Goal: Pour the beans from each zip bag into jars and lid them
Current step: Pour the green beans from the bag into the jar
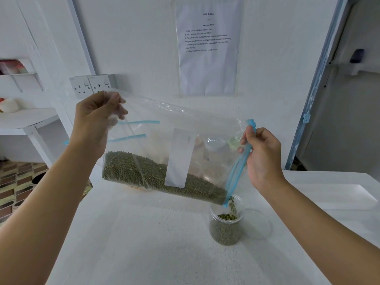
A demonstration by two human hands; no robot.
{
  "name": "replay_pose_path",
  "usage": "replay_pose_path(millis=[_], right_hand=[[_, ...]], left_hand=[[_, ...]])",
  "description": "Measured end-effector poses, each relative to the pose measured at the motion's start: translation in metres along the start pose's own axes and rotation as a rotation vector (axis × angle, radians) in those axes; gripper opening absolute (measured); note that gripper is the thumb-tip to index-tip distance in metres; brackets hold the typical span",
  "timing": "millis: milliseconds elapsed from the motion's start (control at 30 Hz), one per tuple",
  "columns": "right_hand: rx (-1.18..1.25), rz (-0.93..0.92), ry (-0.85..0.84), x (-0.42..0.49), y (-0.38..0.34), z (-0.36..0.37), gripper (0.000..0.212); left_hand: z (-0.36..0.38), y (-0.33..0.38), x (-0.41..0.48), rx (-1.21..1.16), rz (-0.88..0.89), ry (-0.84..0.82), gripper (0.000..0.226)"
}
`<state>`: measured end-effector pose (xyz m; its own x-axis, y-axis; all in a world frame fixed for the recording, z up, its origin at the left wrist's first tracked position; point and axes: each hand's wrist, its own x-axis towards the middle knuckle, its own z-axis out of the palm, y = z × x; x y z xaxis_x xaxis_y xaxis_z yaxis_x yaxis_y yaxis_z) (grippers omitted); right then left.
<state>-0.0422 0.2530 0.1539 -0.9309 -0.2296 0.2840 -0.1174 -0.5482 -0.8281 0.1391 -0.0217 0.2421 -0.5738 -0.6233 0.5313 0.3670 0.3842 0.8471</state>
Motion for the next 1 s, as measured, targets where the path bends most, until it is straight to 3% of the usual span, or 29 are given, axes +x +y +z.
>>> replay_pose_path(millis=[1000], right_hand=[[-0.025, -0.009, -0.021, -0.0042, -0.0066, -0.0023, 0.030]], left_hand=[[0.0021, 0.0077, -0.0028, -0.016, 0.031, -0.016, 0.028]])
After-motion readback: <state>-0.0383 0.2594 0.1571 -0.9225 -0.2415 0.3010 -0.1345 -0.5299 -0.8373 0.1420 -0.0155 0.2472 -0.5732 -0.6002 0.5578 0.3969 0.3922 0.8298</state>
